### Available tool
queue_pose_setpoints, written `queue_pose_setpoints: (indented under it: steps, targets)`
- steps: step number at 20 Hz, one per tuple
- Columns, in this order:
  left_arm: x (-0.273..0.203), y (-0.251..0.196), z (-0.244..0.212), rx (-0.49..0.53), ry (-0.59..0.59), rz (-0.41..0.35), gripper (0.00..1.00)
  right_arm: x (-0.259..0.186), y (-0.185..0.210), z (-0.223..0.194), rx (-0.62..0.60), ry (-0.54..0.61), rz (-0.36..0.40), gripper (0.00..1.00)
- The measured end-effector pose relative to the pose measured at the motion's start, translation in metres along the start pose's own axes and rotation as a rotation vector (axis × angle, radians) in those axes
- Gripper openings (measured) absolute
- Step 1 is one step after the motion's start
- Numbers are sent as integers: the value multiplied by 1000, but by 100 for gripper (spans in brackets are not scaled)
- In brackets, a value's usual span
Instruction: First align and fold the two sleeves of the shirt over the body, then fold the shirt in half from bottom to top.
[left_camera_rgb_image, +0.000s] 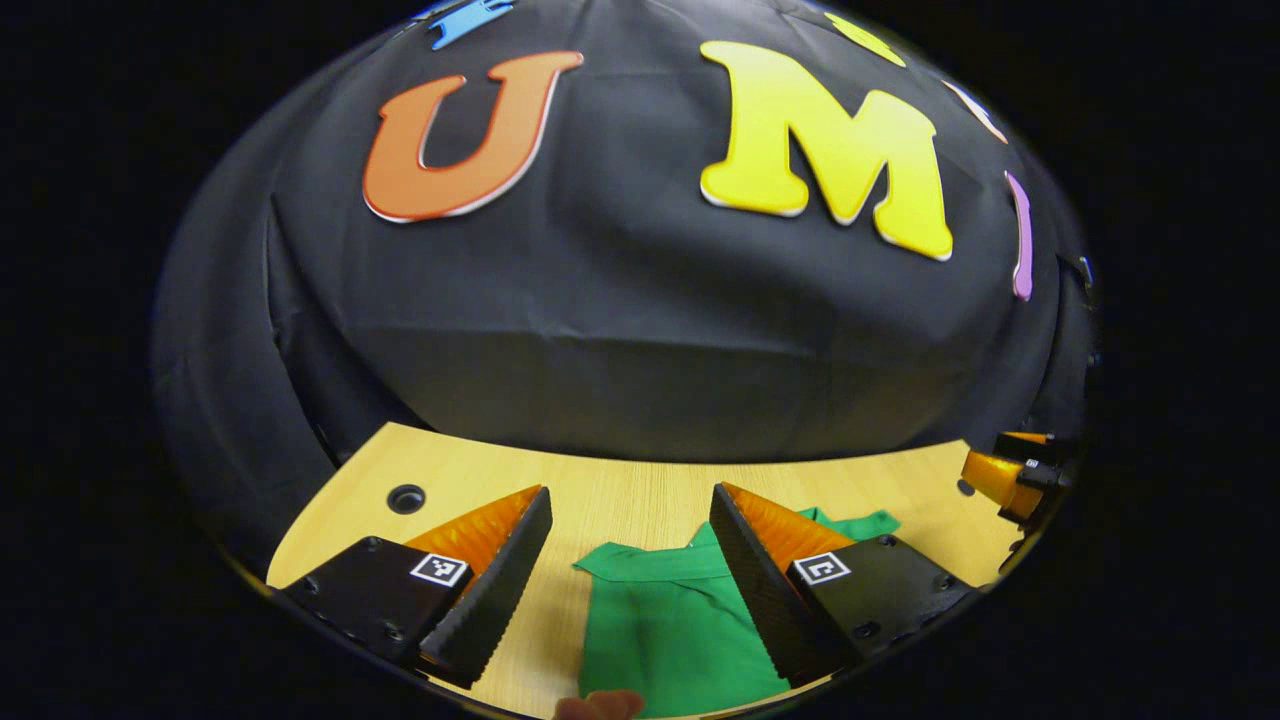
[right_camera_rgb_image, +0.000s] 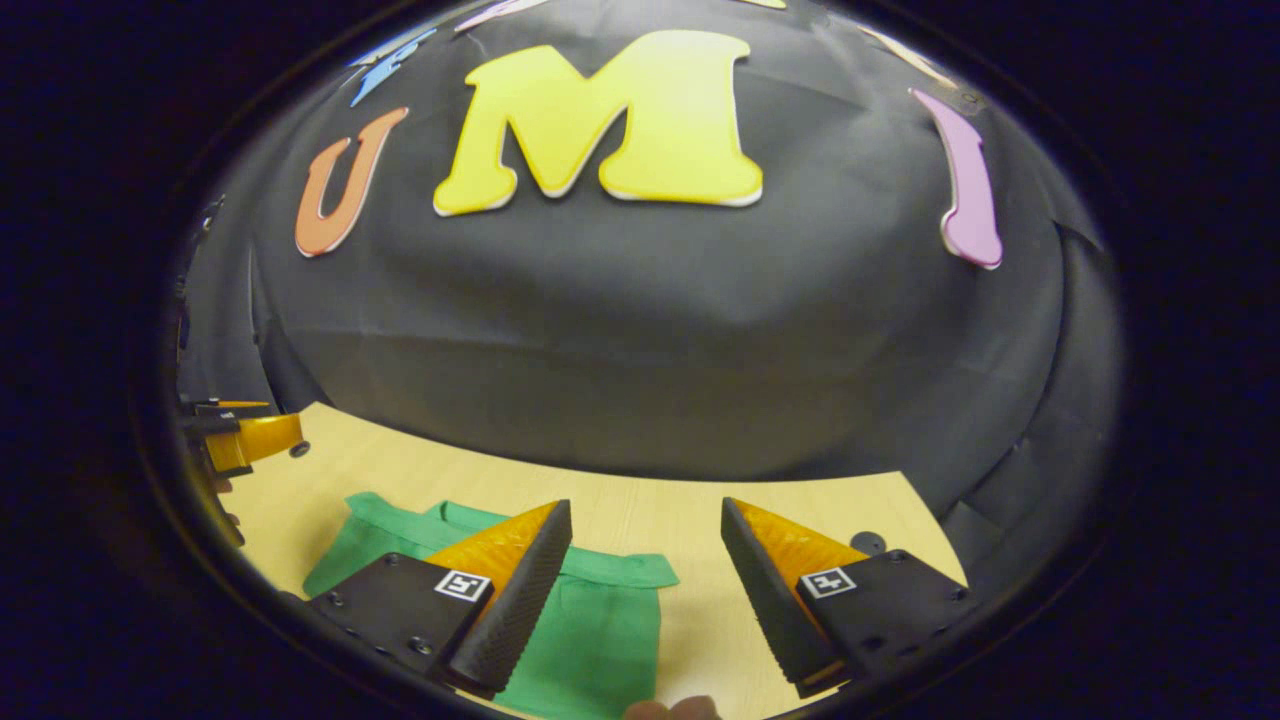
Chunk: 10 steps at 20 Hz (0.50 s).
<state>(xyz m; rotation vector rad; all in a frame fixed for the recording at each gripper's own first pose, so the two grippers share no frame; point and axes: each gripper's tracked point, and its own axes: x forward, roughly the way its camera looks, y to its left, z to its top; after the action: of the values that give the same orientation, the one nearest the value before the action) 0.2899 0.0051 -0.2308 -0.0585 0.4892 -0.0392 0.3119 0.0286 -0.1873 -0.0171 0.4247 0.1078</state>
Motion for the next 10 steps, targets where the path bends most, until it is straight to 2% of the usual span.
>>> queue_pose_setpoints:
  steps: [1,5,9,10]
  targets:
    - [-19,0,13,-8,-26,4,100,-19,1,12,19,-27,-4,93]
    - [-104,-7,55,-10,-133,-12,100,-110,4,45,94,-120,-33,96]
    - [-189,-30,78,16,-220,-68,99,-208,10,63,67,-201,-42,96]
    - [-212,-34,82,34,-245,-68,99,-234,10,64,59,-221,-47,92]
